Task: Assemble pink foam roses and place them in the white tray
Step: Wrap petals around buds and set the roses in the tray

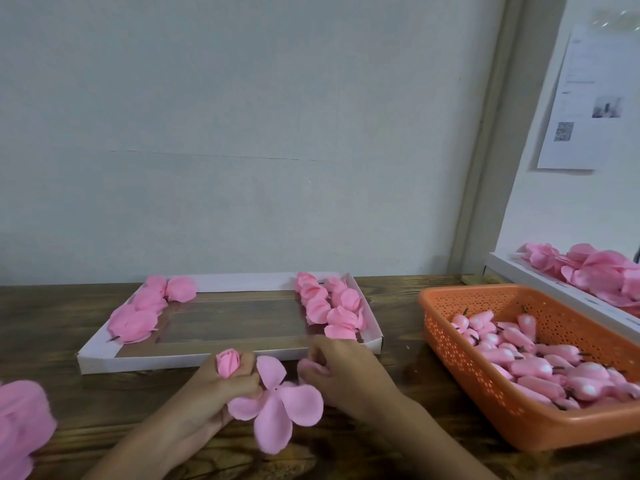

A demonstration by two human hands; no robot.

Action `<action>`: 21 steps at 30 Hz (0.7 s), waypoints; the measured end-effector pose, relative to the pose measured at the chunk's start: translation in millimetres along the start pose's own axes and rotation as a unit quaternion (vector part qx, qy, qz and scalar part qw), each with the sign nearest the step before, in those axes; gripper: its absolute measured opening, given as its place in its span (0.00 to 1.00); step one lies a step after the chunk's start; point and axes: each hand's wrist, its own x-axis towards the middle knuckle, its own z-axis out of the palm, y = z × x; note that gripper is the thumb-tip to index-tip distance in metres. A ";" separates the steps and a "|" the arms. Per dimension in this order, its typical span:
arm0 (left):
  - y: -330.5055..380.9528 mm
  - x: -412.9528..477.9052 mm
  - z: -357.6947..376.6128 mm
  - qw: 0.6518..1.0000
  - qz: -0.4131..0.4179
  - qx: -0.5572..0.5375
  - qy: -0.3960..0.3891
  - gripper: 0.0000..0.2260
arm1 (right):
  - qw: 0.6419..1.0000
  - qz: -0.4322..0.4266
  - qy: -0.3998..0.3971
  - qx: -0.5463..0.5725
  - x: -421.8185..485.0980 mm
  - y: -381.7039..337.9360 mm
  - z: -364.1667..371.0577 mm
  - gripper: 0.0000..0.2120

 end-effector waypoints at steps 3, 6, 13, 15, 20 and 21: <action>3.8 -2.7 -0.4 1.000 -0.004 -0.009 -0.003 0.24 | 0.992 -0.011 0.022 -0.123 -1.7 -4.2 1.2 0.08; 4.1 -2.1 0.8 1.000 0.015 -0.010 0.006 0.23 | 0.985 -0.023 0.104 -0.133 -0.3 -12.4 -5.0 0.09; -0.3 2.3 1.2 0.999 0.045 0.015 0.014 0.12 | 0.924 0.161 -0.012 0.346 1.2 -23.6 -16.8 0.34; -1.9 1.8 1.3 0.998 0.048 0.024 0.009 0.10 | 0.905 0.145 -0.085 0.391 0.7 -23.1 -15.2 0.34; -2.6 1.7 0.6 0.997 0.044 0.041 0.043 0.24 | 0.911 0.090 -0.045 0.400 -3.3 -23.7 7.5 0.18; -2.3 2.5 2.3 0.997 0.048 0.034 0.048 0.22 | 0.905 0.099 -0.035 0.413 -3.3 -24.3 10.0 0.16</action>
